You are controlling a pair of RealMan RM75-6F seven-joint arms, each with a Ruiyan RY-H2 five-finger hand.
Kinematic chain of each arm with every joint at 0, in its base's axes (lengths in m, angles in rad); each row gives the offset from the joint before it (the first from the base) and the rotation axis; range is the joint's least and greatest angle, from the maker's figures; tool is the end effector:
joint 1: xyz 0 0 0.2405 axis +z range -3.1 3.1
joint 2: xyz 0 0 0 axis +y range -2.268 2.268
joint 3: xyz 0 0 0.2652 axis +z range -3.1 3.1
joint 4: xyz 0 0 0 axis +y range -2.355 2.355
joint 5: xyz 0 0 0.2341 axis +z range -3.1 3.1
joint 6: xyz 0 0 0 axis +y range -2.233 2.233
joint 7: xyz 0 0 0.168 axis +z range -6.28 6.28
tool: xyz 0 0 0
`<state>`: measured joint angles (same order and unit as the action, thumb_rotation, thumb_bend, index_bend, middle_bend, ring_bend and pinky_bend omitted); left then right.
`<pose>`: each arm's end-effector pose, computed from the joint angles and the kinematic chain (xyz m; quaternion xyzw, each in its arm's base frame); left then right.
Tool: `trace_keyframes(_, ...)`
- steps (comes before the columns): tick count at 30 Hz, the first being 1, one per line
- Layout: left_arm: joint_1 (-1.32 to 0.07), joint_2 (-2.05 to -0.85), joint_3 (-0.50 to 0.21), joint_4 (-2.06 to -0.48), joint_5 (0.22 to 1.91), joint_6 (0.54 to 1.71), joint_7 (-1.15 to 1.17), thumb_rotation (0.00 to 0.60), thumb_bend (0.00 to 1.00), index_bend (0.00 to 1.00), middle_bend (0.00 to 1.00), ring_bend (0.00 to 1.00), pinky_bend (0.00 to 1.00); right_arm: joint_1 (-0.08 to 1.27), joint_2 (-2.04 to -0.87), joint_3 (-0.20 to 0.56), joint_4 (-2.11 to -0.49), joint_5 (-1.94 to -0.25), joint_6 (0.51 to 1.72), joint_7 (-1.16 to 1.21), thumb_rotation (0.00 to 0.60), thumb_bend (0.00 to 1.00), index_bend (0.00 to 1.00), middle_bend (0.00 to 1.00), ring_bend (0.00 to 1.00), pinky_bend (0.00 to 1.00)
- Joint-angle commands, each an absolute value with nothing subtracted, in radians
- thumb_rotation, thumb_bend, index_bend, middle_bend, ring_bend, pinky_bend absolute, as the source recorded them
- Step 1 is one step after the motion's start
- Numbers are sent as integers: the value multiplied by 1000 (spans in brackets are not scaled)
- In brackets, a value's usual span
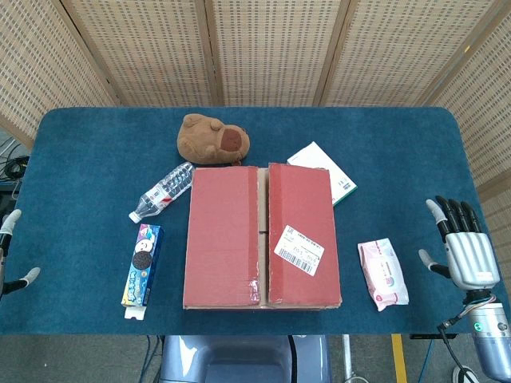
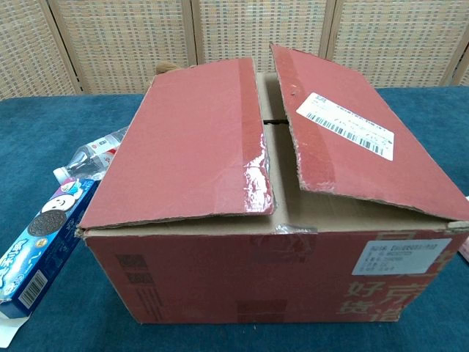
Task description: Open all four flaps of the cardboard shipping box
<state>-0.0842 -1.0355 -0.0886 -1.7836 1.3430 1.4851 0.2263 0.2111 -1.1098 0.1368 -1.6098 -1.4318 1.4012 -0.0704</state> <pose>-0.3181 0.2121 0.1653 -0.5719 -0.3752 -0.3282 0.6515 -0.3055 -0.2683 0.1507 0.6094 -0.3424 0.3971 0.5947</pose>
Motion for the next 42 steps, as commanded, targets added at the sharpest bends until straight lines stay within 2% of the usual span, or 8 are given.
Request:
trace_keyframes(1,-85,-1037,-89,-1785,1341,1483,229,600,155,0,0,0,0,212,-1112,137,-1608,-1431,1398,-70,600,312,40,76,0,0)
trace_keyframes(14,-78,-1032,-85,-1793,1345,1494,234,600,156,0,0,0,0,208,-1112,136,-1604,-1434,1407,-58,600,315,40,77,0,0)
trace_keyframes(20,-82,-1031,-89,-1801,1343,1493,241,600,155,0,0,0,0,209,-1110,139,-1602,-1436,1409,-47,600,365,40,83,0,0)
trace_keyframes(24,-85,-1030,-93,-1805,1343,1494,244,600,156,0,0,0,0,211,-1108,142,-1608,-1433,1404,-27,600,472,44,88,0,0)
trace_keyframes(27,-88,-1029,-94,-1807,1342,1491,246,600,173,0,0,0,0,216,-1105,146,-1611,-1432,1397,-11,600,611,58,98,0,0)
trace_keyframes(31,-94,-1016,-90,-1817,1338,1471,257,600,247,0,0,0,0,232,-1102,159,-1614,-1434,1384,33,600,809,87,113,0,0)
trace_keyframes(36,-101,-1009,-89,-1833,1328,1458,276,600,328,12,0,0,0,271,-1089,179,-1617,-1456,1349,95,600,976,117,131,0,0)
trace_keyframes(42,-110,-991,-83,-1857,1307,1429,299,600,372,15,0,0,0,342,-1067,203,-1645,-1517,1297,226,600,1000,190,193,0,18)
